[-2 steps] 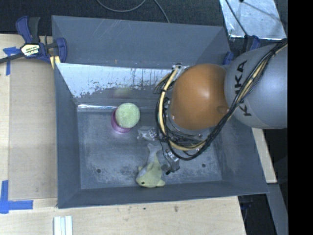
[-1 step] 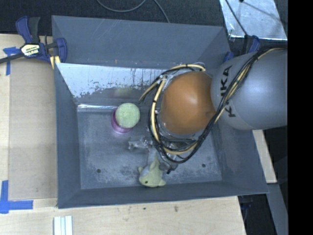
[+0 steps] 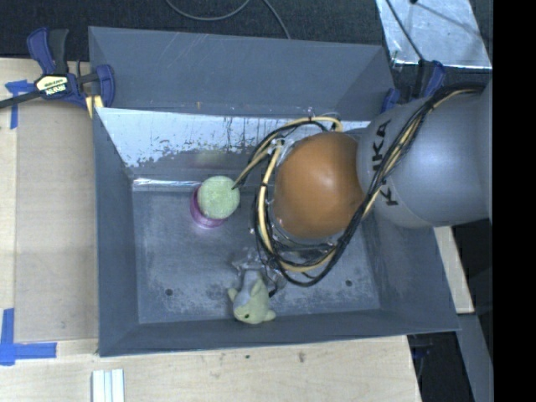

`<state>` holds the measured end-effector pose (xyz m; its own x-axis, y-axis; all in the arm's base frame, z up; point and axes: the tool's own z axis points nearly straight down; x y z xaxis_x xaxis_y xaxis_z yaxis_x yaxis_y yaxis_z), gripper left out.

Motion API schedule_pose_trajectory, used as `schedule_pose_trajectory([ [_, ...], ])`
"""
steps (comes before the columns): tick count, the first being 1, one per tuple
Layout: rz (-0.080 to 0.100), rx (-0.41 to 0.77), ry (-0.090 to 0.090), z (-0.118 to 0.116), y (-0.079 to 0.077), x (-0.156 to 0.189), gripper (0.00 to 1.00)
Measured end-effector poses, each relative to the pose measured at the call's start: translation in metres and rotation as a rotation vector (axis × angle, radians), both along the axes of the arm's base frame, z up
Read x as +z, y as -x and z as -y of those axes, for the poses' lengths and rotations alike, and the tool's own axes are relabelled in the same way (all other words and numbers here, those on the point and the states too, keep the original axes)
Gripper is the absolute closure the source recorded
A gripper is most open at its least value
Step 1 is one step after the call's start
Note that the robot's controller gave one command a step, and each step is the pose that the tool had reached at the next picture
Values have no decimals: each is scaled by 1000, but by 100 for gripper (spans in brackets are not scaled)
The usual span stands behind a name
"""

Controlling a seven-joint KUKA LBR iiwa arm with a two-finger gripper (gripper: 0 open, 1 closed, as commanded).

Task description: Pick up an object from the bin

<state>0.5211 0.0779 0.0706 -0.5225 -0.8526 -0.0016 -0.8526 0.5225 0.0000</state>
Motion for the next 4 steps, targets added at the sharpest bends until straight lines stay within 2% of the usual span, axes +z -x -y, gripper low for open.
schedule_pose_trajectory([
  [2,-2,0,-1,0,1,4,100],
  [3,-9,0,0,0,3,26,100],
  [4,-1,-1,0,0,1,47,100],
])
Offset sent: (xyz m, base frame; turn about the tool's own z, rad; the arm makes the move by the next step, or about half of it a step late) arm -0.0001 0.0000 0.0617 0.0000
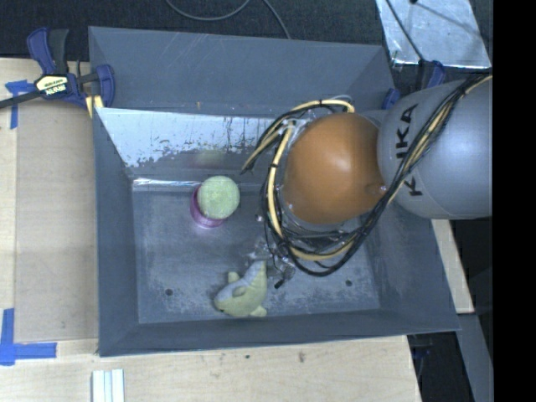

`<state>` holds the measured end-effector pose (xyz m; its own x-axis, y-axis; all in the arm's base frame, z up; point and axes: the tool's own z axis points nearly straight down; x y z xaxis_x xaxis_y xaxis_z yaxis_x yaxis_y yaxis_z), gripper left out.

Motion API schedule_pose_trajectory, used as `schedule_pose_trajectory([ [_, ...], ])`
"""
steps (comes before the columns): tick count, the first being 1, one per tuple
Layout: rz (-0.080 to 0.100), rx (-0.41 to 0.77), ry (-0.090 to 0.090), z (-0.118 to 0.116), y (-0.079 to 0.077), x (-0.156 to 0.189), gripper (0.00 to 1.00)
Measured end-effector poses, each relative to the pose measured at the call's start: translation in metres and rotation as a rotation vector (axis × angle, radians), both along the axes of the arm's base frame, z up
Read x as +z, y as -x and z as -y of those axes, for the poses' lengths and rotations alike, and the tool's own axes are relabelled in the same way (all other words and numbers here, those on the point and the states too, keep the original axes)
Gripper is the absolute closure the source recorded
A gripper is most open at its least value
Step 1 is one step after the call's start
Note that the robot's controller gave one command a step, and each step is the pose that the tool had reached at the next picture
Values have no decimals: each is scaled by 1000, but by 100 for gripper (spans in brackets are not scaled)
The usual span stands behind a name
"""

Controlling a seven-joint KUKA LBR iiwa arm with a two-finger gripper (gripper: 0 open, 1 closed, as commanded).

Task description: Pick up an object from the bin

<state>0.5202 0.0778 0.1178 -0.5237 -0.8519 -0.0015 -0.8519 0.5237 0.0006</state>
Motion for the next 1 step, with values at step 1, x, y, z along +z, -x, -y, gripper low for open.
schedule_pose_trajectory([
  [1,6,-1,-1,0,-2,11,100],
])
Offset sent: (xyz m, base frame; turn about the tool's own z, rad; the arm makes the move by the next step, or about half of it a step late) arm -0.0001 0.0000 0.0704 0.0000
